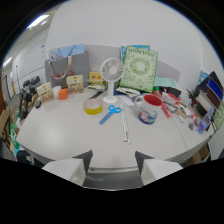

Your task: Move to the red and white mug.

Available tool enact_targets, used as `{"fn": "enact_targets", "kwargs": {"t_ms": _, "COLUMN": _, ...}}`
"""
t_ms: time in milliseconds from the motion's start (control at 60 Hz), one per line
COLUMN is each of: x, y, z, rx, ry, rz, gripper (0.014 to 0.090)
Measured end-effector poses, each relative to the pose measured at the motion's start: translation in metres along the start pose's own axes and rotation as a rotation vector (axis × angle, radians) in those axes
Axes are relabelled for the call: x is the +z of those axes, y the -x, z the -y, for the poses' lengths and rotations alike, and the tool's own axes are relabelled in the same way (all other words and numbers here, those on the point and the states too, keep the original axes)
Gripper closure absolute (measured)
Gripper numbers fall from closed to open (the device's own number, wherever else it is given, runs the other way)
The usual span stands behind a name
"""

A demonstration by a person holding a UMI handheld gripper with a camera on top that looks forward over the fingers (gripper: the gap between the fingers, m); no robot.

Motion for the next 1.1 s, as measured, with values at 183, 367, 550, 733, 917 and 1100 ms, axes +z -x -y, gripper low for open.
{"fn": "enact_targets", "kwargs": {"t_ms": 183, "x": 0.016, "y": -0.063, "z": 0.004, "rx": -0.012, "ry": 0.000, "rz": -0.003, "gripper": 0.0203}}
{"fn": "enact_targets", "kwargs": {"t_ms": 367, "x": 0.039, "y": -0.101, "z": 0.012, "rx": -0.016, "ry": -0.004, "rz": 0.015, "gripper": 0.0208}}
{"fn": "enact_targets", "kwargs": {"t_ms": 550, "x": 0.069, "y": -0.118, "z": 0.025, "rx": -0.015, "ry": -0.003, "rz": 0.033, "gripper": 0.0205}}
{"fn": "enact_targets", "kwargs": {"t_ms": 733, "x": 0.097, "y": -0.123, "z": 0.037, "rx": -0.013, "ry": 0.000, "rz": 0.053, "gripper": 0.0205}}
{"fn": "enact_targets", "kwargs": {"t_ms": 917, "x": 0.119, "y": -0.126, "z": 0.047, "rx": -0.015, "ry": 0.003, "rz": 0.056, "gripper": 0.0204}}
{"fn": "enact_targets", "kwargs": {"t_ms": 1100, "x": 0.132, "y": -0.131, "z": 0.053, "rx": -0.014, "ry": 0.009, "rz": 0.051, "gripper": 0.0204}}
